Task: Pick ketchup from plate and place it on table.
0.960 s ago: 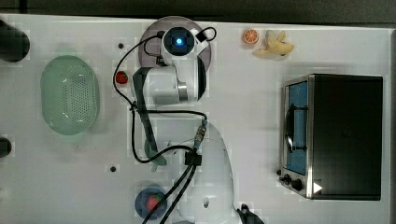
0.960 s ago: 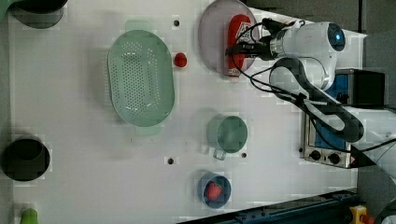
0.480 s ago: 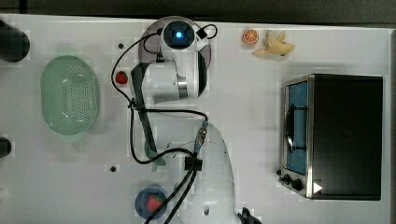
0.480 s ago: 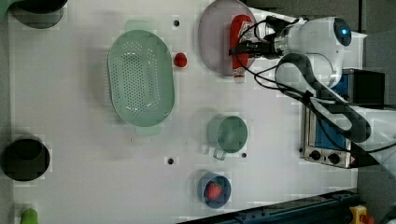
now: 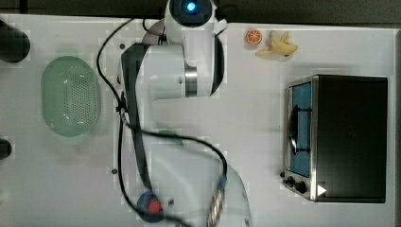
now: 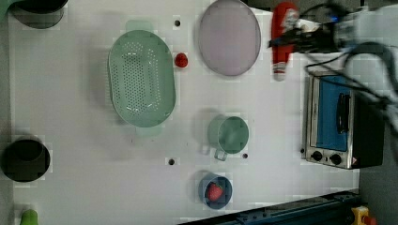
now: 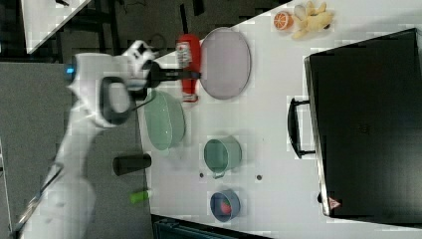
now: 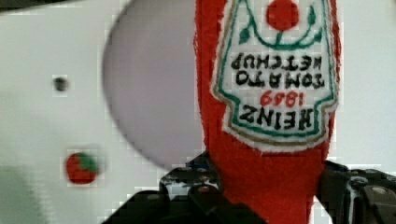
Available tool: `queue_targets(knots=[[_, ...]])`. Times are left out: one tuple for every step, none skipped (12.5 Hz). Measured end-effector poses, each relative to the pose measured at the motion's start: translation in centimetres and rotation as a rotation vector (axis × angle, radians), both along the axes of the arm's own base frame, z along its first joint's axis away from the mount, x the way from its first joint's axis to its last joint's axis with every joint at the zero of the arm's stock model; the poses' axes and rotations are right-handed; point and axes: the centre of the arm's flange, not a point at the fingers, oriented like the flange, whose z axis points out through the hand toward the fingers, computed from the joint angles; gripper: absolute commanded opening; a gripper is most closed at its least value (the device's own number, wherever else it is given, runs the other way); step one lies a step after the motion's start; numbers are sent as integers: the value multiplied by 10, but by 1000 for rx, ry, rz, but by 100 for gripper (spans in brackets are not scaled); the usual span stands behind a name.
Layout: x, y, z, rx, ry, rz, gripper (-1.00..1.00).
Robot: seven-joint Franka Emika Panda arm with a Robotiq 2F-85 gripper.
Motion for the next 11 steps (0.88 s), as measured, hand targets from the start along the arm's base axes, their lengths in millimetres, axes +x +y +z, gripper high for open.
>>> queue_targets(knots=[[-5, -5, 36, 18, -14, -20, 16], [-11, -10, 70, 35, -18, -36, 16], [-19, -17, 99, 38, -23, -47, 16], [-28, -26, 125, 43, -32, -64, 16], [-36, -37, 146, 34, -39, -82, 16], [-44, -51, 161, 28, -42, -106, 16], [-51, -65, 169, 24, -49, -137, 16], [-61, -79, 170, 13, -43, -166, 16], [-71, -92, 163, 7, -21, -193, 16], [-83, -104, 151, 3, 4, -218, 16], [-94, -112, 135, -1, 25, -242, 16]])
